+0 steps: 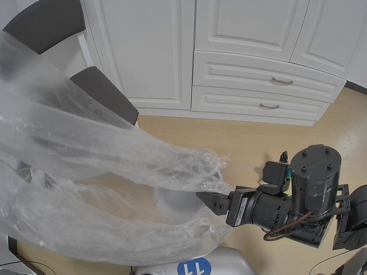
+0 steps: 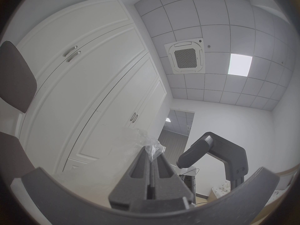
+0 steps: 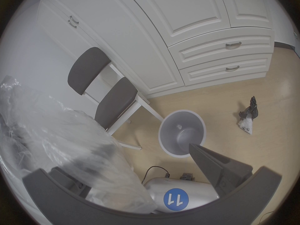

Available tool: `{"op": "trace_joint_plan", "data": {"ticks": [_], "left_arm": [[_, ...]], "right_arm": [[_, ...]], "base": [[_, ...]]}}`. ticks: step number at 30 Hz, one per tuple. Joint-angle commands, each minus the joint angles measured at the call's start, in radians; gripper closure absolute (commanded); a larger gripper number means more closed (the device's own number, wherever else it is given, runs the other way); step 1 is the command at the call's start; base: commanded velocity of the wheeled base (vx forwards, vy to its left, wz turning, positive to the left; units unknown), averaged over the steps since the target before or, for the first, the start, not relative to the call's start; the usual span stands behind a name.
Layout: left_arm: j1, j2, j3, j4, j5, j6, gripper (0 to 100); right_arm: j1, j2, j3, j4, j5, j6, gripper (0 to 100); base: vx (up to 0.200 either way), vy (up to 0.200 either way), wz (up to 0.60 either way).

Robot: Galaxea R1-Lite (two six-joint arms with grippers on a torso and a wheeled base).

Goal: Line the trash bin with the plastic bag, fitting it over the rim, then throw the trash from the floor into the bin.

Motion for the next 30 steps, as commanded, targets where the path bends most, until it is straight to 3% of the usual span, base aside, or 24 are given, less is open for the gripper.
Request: {"op": "trace_joint_plan", "data": {"ticks": [1,17,18,30], "left_arm": [[-0.001,-0.002,0.002,-0.001,0.000,-0.003,100],[-0.001,0.007,0.006,-0.001,0.002,-0.003,100],[-0.001,0.009,0.006,-0.001,0.002,-0.003,100],[-0.003,0.034,0.014,-0.001,0.002,-0.013,100]], "right_arm": [[-0.005,0.014,0.002,0.000,0.000,0.000,0],[0.009,0.032,0.008,-0.015,0.017,0.010,0],[0.009,0.034,0.005,-0.015,0.023,0.010,100],[0.010,0.029,0.008,-0.109,0.043,0.041,100]], "base": [[0.000,0.000,0.00],[0.000,0.000,0.00],[0.000,0.000,0.00],[0.000,0.000,0.00]]}}
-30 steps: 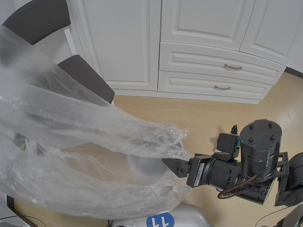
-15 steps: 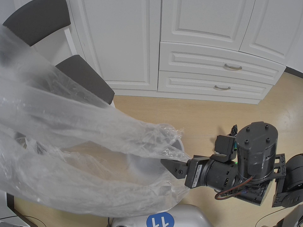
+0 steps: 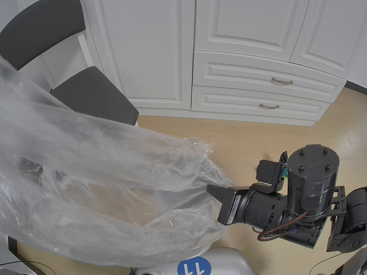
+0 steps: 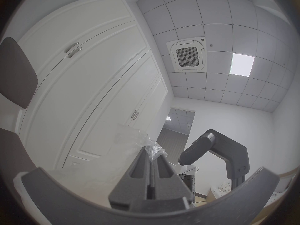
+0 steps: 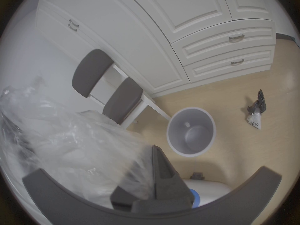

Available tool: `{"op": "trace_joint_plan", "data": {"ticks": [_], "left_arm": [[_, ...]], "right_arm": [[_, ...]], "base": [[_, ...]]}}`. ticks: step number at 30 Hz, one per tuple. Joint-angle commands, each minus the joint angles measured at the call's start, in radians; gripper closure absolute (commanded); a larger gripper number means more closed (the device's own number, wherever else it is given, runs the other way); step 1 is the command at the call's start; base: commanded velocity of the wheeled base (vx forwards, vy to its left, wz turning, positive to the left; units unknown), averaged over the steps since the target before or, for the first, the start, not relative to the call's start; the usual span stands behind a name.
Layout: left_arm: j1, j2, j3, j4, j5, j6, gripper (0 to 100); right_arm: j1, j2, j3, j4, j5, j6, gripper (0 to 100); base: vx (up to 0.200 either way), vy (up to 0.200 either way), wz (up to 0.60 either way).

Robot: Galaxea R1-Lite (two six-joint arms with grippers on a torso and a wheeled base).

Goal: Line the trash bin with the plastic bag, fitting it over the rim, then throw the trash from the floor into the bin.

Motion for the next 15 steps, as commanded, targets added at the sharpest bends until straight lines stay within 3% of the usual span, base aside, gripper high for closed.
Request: {"op": "trace_joint_plan", "data": {"ticks": [1,9,15], "left_arm": [[-0.001,0.019,0.005,0.000,0.000,-0.014,100],[-0.004,0.065,0.027,0.001,-0.003,-0.035,100],[-0.007,0.121,0.048,0.012,-0.024,-0.037,100]], "right_arm": [[0.001,-0.008,0.014,-0.037,-0.002,-0.005,100],[-0.009,-0.070,0.025,-0.035,-0.014,-0.046,100],[-0.015,-0.176,0.057,-0.029,-0.037,-0.164,100]], "base": [[0.000,0.000,0.00],[0.000,0.000,0.00],[0.000,0.000,0.00]]}}
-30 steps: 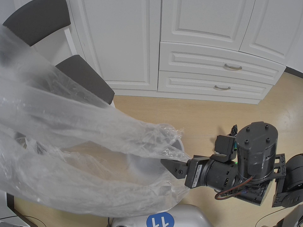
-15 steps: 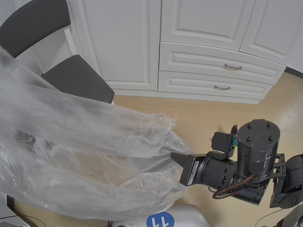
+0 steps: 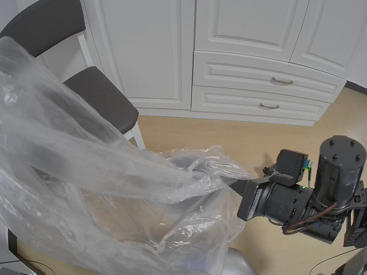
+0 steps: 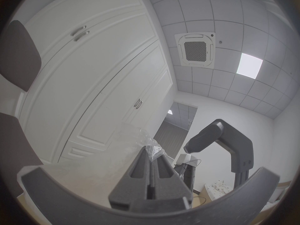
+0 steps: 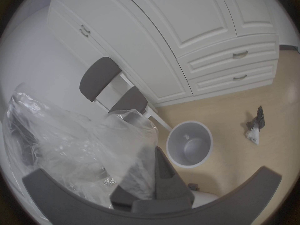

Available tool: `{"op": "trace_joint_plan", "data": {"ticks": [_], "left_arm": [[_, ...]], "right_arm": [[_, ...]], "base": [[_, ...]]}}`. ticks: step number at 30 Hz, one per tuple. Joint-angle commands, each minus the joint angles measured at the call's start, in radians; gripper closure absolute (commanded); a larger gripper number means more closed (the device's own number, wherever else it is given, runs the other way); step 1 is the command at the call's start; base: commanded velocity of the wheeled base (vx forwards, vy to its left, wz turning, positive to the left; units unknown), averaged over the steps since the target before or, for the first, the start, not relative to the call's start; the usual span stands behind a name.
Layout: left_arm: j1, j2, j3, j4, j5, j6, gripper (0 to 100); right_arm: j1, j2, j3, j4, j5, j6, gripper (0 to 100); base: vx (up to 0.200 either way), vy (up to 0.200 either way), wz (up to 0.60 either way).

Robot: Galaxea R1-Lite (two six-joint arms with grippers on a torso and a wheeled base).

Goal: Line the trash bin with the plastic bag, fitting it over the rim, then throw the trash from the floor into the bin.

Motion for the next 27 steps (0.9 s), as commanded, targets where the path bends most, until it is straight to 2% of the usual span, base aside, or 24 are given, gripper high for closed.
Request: {"op": "trace_joint_plan", "data": {"ticks": [1,4,9,13,21,22,27], "left_arm": [[-0.002,0.055,0.015,0.004,-0.017,-0.001,100],[-0.001,0.101,0.027,0.009,-0.037,-0.001,100],[0.001,0.144,0.029,0.012,-0.034,-0.003,100],[0.004,0.150,0.018,0.071,-0.034,-0.001,100],[0.004,0.138,-0.045,0.325,-0.034,0.014,100],[0.004,0.136,-0.075,0.410,-0.034,0.025,100],[0.004,0.127,-0.154,0.644,-0.032,0.068,100]], "right_arm": [[-0.003,-0.081,0.017,0.005,-0.016,-0.037,100],[-0.003,-0.103,0.016,0.008,-0.052,-0.074,100],[-0.013,-0.112,0.016,0.008,-0.062,-0.094,100],[-0.020,-0.118,0.016,0.008,-0.079,-0.115,100],[-0.026,-0.124,0.011,-0.004,-0.156,-0.169,100],[-0.026,-0.132,0.013,-0.004,-0.168,-0.181,100],[-0.026,-0.150,0.027,-0.004,-0.180,-0.210,100]], "base": [[0.000,0.000,0.00],[0.000,0.000,0.00],[0.000,0.000,0.00],[0.000,0.000,0.00],[0.000,0.000,0.00],[0.000,0.000,0.00],[0.000,0.000,0.00]]}}
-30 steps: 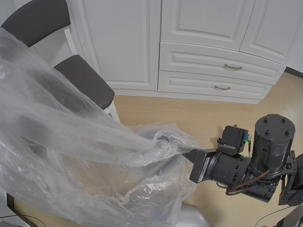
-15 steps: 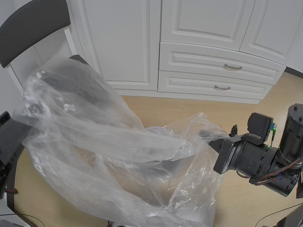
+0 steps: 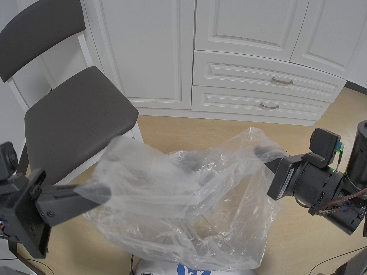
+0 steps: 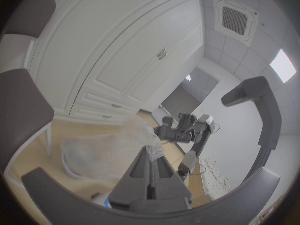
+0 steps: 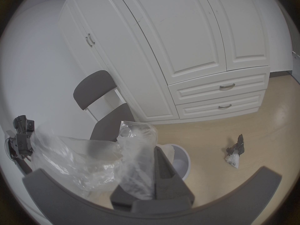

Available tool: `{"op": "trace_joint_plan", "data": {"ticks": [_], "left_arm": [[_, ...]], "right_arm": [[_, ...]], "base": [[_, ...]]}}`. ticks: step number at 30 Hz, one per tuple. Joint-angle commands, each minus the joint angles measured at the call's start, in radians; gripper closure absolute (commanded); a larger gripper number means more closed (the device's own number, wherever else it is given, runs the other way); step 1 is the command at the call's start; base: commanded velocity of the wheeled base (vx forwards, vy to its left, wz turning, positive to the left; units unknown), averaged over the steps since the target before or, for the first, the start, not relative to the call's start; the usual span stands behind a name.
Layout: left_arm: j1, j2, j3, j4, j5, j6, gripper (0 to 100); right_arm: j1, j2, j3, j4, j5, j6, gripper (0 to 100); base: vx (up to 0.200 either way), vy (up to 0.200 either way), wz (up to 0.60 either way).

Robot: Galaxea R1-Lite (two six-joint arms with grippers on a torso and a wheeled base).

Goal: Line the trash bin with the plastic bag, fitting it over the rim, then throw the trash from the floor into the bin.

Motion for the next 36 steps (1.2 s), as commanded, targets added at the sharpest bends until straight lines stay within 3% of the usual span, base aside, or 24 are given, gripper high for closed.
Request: {"op": "trace_joint_plan", "data": {"ticks": [1,4,7,8,10,11,12,19,27,36], "left_arm": [[0.000,-0.013,-0.116,0.244,0.006,0.069,100],[0.003,-0.014,-0.141,0.343,0.023,0.122,100],[0.000,-0.010,-0.170,0.455,0.158,0.233,100],[-0.003,-0.010,-0.172,0.459,0.179,0.248,100],[-0.014,-0.024,-0.175,0.479,0.294,0.339,100],[-0.014,-0.024,-0.175,0.479,0.294,0.339,100],[-0.014,-0.039,-0.175,0.490,0.359,0.368,100],[-0.006,-0.036,-0.173,0.505,0.395,0.374,100],[-0.004,-0.022,-0.159,0.514,0.405,0.395,100],[-0.003,-0.019,-0.153,0.548,0.535,0.457,100]], "right_arm": [[0.000,-0.030,0.021,-0.002,-0.031,-0.044,100],[-0.002,-0.028,0.027,-0.002,-0.048,-0.064,100],[-0.014,-0.058,0.047,-0.002,-0.108,-0.135,100],[-0.014,-0.062,0.047,-0.002,-0.110,-0.144,100],[-0.014,-0.090,0.051,-0.002,-0.114,-0.182,100],[-0.014,-0.090,0.051,-0.002,-0.114,-0.182,100],[-0.014,-0.120,0.071,-0.001,-0.108,-0.191,100],[-0.051,-0.179,0.097,0.039,-0.065,-0.265,100],[-0.053,-0.151,0.153,0.036,-0.079,-0.305,100],[-0.082,-0.189,0.246,0.026,-0.114,-0.469,100]], "base": [[0.000,0.000,0.00],[0.000,0.000,0.00],[0.000,0.000,0.00],[0.000,0.000,0.00],[0.000,0.000,0.00],[0.000,0.000,0.00],[0.000,0.000,0.00],[0.000,0.000,0.00],[0.000,0.000,0.00],[0.000,0.000,0.00]]}}
